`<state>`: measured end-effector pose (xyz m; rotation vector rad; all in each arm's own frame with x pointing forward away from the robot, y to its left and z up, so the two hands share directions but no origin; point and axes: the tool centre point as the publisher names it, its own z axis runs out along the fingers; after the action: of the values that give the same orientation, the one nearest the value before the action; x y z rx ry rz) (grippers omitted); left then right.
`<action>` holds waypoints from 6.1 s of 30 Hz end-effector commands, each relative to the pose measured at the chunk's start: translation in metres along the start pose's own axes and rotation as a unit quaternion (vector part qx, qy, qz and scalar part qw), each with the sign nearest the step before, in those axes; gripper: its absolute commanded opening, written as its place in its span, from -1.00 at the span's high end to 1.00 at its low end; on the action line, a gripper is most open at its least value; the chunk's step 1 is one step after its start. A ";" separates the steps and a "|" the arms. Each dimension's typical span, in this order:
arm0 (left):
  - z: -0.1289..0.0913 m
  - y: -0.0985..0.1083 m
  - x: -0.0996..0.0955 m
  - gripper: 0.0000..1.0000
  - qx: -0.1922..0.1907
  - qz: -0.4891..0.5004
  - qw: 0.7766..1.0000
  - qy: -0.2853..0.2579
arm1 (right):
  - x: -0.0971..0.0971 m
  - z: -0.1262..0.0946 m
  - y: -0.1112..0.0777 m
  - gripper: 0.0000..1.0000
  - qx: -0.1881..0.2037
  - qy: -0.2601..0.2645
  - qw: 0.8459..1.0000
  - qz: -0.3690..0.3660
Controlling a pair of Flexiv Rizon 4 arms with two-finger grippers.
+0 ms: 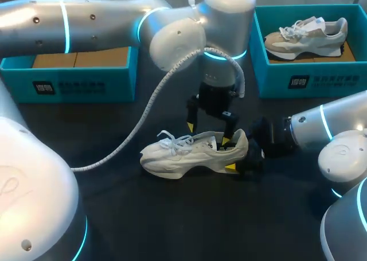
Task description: Take the shoe out of the shoebox, open the shoe tongue, remove and reinsert the insole, then place the shoe into the shoebox
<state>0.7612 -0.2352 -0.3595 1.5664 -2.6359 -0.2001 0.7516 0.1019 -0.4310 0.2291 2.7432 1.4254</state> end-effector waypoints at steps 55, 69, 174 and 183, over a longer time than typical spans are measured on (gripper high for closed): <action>-0.027 0.055 -0.029 1.00 -0.046 -0.105 0.993 -0.031 | -0.004 0.003 -0.005 1.00 0.002 -0.001 1.000 0.000; -0.034 0.068 -0.050 1.00 -0.040 0.005 0.999 -0.009 | -0.004 0.003 -0.005 1.00 0.002 -0.001 1.000 0.000; -0.071 0.044 -0.116 -1.00 0.057 0.379 0.922 0.057 | -0.004 0.003 -0.005 1.00 0.002 -0.001 1.000 0.000; -0.094 0.025 -0.085 0.54 0.084 0.438 0.892 0.072 | -0.004 0.003 -0.005 1.00 0.002 -0.001 1.000 0.000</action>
<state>0.7869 -0.1484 -0.2631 0.2797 -2.9768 0.2065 0.7524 0.1019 -0.4310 0.2285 2.7436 1.4250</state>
